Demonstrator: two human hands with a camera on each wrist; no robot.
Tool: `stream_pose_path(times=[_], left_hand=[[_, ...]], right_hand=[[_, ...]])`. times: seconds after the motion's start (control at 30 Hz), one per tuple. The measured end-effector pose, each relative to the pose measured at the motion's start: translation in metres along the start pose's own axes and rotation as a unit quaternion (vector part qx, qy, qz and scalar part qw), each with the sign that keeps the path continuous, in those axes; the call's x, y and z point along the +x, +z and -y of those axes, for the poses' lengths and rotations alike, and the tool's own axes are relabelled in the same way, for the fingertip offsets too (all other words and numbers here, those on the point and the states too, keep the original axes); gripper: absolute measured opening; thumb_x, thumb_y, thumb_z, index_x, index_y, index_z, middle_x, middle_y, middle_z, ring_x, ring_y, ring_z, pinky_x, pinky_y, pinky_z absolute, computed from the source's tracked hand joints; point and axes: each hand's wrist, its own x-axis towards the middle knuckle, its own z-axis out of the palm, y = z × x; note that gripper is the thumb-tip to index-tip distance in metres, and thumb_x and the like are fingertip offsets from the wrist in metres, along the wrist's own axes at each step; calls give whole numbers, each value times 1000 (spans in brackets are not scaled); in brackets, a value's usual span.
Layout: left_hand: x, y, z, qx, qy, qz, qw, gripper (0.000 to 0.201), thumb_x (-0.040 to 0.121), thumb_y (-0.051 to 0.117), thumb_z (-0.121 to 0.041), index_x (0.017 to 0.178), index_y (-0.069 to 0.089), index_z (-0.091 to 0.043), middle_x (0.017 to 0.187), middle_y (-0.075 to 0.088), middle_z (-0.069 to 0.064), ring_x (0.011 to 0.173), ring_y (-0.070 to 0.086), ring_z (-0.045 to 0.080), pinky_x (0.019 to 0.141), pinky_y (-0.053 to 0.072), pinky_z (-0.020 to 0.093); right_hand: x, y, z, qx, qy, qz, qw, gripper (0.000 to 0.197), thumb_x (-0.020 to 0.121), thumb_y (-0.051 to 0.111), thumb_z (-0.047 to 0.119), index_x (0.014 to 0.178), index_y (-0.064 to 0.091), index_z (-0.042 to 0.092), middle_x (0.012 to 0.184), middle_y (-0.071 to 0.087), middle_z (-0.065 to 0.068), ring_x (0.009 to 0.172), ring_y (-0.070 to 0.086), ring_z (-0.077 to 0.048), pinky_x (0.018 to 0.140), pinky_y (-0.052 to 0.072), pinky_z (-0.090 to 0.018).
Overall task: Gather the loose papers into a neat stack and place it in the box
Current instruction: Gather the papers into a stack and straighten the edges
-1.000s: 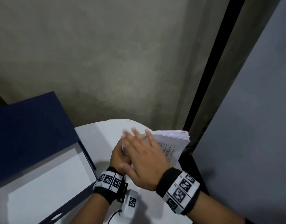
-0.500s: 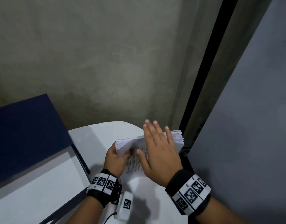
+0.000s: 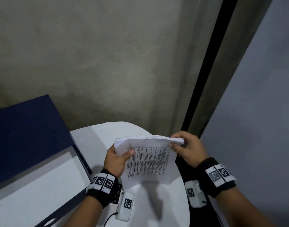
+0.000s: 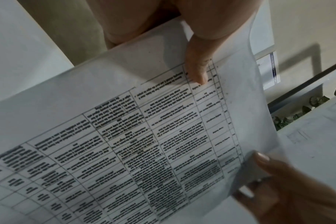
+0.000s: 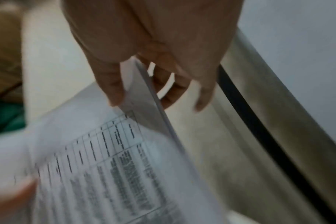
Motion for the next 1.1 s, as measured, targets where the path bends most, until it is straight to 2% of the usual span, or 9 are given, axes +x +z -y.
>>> stream_pose_path(times=[0.1, 0.33, 0.43, 0.53, 0.63, 0.7, 0.87, 1.0, 1.1], left_hand=[[-2, 5, -2, 9, 4, -1, 1000, 30, 74, 74, 8, 100, 69, -7, 88, 76, 4, 83, 71, 20, 76, 57, 31], [-3, 20, -25, 35, 47, -34, 998, 38, 78, 75, -3, 109, 61, -18, 99, 72, 2, 91, 69, 16, 82, 56, 34], [-7, 24, -40, 66, 102, -52, 991, 36, 75, 70, -15, 105, 56, -27, 93, 67, -7, 85, 65, 10, 75, 53, 24], [-17, 24, -30, 117, 68, -56, 989, 32, 74, 56, -11, 96, 50, -34, 88, 62, 0, 75, 59, 17, 64, 47, 27], [-28, 20, 1, 148, -34, -41, 988, 37, 86, 56, -5, 119, 55, -21, 110, 66, 6, 98, 61, 25, 80, 46, 28], [-28, 19, 3, 127, -52, -46, 989, 35, 89, 56, -3, 121, 52, -17, 105, 66, 0, 98, 61, 22, 84, 45, 27], [-19, 19, -5, 113, 3, -88, 990, 34, 84, 58, 2, 108, 59, -22, 89, 66, -13, 73, 62, -8, 65, 48, 9], [-24, 15, 19, 188, -95, -48, 976, 39, 83, 57, -4, 120, 60, -14, 98, 67, 3, 81, 63, 20, 70, 46, 23], [-26, 11, 33, 219, -107, -24, 970, 43, 82, 55, -4, 121, 56, -22, 105, 65, 2, 89, 59, 23, 71, 44, 21]], right_hand=[[-10, 20, -15, 191, 52, -47, 979, 16, 84, 70, 2, 87, 66, 17, 81, 70, 7, 76, 63, -6, 72, 51, -25], [-10, 37, -11, 84, -21, -92, 992, 18, 95, 57, 18, 107, 49, 29, 92, 60, 11, 80, 59, 2, 73, 50, -18], [-10, 32, 5, 72, -76, -153, 983, 18, 95, 56, 17, 111, 48, 20, 92, 58, 12, 78, 58, 5, 67, 49, -14], [-24, 41, -10, 64, -47, -137, 987, 20, 94, 56, 18, 108, 45, 28, 91, 59, 11, 73, 59, 1, 63, 51, -19], [-48, 64, -43, 40, 50, -50, 997, 16, 97, 50, 25, 111, 44, 32, 105, 65, 6, 96, 65, -9, 86, 54, -30], [-50, 70, -46, 31, 57, -58, 996, 20, 98, 46, 30, 117, 43, 26, 107, 65, 3, 99, 63, -13, 92, 51, -36], [-35, 66, -30, 57, 9, -119, 991, 16, 98, 48, 22, 112, 40, 21, 97, 59, 18, 86, 59, 13, 72, 45, -9], [-48, 80, -49, 37, 55, -55, 996, 25, 100, 44, 17, 125, 41, 11, 113, 63, -6, 106, 62, -15, 84, 42, -14], [-54, 78, -60, 36, 77, -37, 996, 36, 100, 45, 17, 135, 39, 11, 116, 60, -2, 108, 60, -18, 89, 40, -16]])
